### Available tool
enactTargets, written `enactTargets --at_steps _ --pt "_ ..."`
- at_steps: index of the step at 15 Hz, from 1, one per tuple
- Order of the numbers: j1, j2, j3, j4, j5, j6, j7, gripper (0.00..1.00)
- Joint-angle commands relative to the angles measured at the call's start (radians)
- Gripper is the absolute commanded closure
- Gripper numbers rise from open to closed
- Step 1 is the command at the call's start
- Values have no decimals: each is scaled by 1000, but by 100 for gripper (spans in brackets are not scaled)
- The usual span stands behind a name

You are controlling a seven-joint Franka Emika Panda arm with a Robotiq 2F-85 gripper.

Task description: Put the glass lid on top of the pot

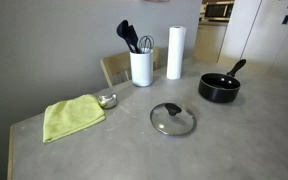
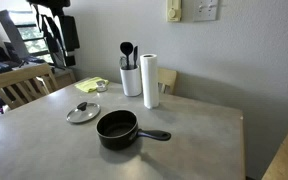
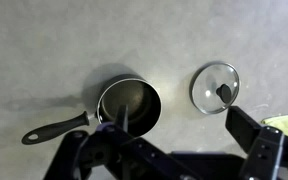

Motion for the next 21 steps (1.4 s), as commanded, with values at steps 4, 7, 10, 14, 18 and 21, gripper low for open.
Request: enactTargets --at_steps 4,7,10,14,18,21 --pt "-34 3 30 3 7 -4 -6 0" --pt "-34 3 30 3 7 -4 -6 0" --pt "-34 3 30 3 7 -4 -6 0" --pt "-34 3 30 3 7 -4 -6 0" --pt "-28 42 44 8 50 44 21 0" --pt "0 130 78 51 108 79 5 0"
